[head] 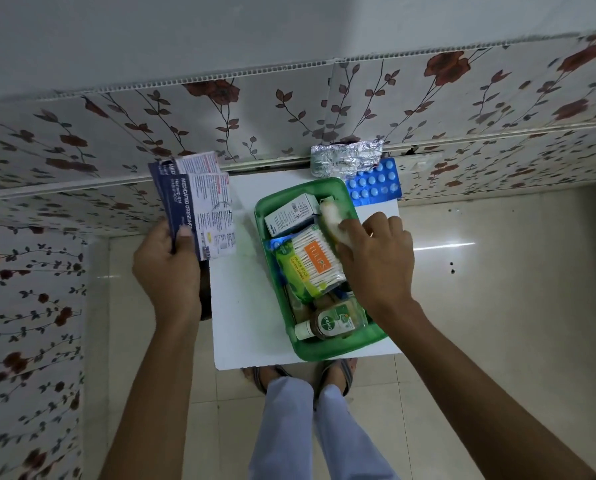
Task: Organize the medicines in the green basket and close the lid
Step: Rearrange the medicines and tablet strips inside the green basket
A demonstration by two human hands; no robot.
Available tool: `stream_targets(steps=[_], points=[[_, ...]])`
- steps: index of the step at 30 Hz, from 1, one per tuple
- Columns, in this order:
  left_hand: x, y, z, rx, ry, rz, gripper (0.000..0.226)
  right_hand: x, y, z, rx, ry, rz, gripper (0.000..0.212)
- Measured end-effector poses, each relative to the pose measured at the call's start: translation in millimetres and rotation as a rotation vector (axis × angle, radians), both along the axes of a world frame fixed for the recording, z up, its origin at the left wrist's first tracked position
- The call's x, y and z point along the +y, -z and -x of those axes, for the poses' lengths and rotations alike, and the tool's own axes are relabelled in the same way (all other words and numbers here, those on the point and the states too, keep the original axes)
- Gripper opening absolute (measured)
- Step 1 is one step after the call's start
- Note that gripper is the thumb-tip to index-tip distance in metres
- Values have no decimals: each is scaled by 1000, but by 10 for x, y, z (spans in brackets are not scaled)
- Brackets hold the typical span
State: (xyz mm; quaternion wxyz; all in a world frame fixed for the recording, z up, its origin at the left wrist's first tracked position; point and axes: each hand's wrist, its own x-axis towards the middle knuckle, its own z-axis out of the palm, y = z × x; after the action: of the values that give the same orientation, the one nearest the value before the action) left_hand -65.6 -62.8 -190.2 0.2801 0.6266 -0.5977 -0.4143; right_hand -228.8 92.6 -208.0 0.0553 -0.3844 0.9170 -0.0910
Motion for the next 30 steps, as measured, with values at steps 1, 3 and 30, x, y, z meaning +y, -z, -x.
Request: stream_targets(steps=[1, 3, 30], points=[[55, -62, 28, 72, -24, -54, 20, 12, 18, -9, 26, 11, -26, 18], [161, -179, 109, 181, -32, -148, 20, 30, 15, -19, 40, -6, -68, 18], [588, 156, 164, -247, 370, -105, 37, -334, -118, -174, -502, 115, 213, 22]])
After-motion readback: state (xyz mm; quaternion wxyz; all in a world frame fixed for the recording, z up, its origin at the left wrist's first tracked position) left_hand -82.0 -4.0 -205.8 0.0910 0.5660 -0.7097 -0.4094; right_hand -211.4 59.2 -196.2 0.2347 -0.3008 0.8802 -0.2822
